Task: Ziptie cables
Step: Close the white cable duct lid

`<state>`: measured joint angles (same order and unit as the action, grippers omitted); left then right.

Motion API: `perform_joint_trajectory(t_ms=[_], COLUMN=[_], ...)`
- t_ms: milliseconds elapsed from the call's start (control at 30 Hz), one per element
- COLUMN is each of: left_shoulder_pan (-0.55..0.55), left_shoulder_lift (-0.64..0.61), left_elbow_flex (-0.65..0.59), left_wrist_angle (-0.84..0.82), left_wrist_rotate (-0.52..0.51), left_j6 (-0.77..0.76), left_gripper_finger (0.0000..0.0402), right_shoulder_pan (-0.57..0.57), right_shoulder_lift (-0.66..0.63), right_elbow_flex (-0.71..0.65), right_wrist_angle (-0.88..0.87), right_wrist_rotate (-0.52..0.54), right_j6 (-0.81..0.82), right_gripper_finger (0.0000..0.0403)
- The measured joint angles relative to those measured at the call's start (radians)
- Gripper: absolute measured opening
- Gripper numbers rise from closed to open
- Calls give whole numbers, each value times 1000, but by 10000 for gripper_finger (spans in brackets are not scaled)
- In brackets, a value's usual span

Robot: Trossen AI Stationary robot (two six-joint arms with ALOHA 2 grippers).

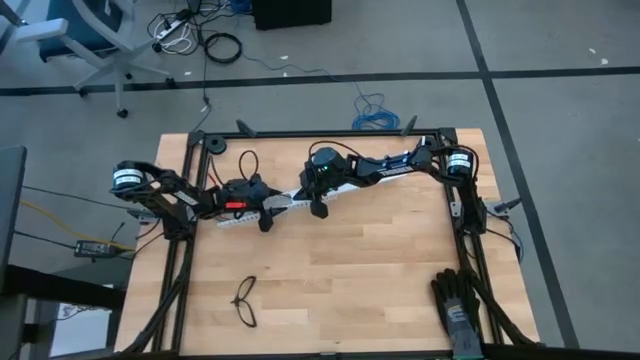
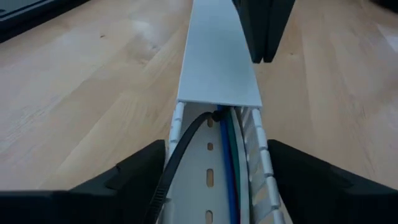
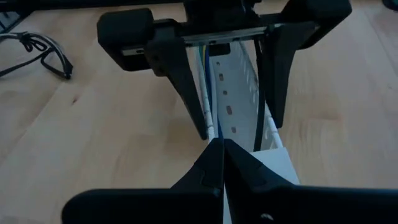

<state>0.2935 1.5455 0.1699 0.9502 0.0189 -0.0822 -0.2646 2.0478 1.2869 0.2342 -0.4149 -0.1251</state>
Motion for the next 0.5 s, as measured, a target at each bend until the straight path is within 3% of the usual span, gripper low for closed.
perform_joint_trajectory(t_ms=[267,500], left_shoulder_pan=[0,1], left_shoulder_lift=[-27,-137], left_elbow_flex=[-17,-60], left_wrist_angle=[-4,-7], left_wrist_rotate=[0,-9], left_j6=[3,30], left_gripper_finger=[302,298], right_shoulder_pan=[-16,-27], right_shoulder_lift=[-21,-32], right_elbow_flex=[0,0], right_wrist_angle=[-18,-26], right_wrist_rotate=[-2,-8], right_j6=[-1,0], right_gripper_finger=[0,0])
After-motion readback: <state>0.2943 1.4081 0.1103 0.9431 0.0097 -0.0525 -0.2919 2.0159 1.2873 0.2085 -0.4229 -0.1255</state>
